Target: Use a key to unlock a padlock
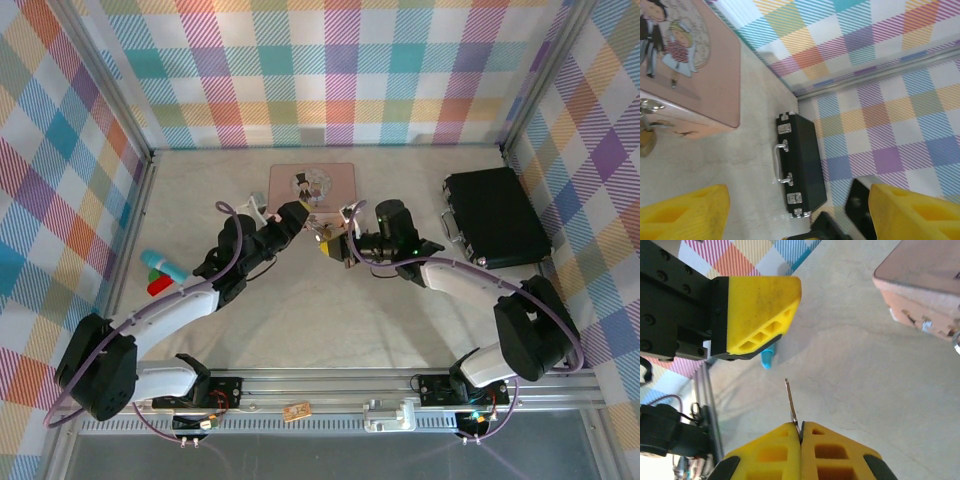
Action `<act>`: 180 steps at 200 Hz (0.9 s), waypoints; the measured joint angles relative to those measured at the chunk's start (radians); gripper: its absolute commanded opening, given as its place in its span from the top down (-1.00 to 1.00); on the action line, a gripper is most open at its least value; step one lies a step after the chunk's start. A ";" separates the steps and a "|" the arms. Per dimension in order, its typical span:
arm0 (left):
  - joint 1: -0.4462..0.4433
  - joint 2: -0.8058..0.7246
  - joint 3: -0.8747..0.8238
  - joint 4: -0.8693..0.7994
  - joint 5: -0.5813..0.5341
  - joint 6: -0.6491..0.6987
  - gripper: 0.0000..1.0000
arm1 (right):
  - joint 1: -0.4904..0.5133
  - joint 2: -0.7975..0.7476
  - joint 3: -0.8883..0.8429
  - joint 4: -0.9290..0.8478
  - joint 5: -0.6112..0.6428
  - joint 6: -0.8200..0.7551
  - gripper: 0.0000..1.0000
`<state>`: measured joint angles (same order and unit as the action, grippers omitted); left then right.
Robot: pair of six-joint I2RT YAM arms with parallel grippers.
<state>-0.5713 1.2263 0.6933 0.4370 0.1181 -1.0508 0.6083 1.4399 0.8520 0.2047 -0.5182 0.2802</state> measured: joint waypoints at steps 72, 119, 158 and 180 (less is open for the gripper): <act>-0.014 -0.011 0.013 -0.183 0.017 -0.056 -0.35 | 0.001 -0.050 0.024 -0.131 0.130 -0.291 1.00; -0.042 0.017 0.074 -0.193 0.024 -0.102 -0.35 | 0.001 -0.060 0.041 -0.150 0.163 -0.335 1.00; -0.074 0.059 0.097 -0.191 0.024 -0.129 -0.30 | 0.001 -0.061 0.042 -0.154 0.171 -0.372 1.00; -0.085 0.099 0.097 -0.191 0.024 -0.146 -0.24 | 0.004 -0.061 0.042 -0.157 0.175 -0.383 1.00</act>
<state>-0.6559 1.3251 0.7902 0.2459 0.1417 -1.1973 0.6121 1.3788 0.8944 0.0475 -0.3435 -0.1028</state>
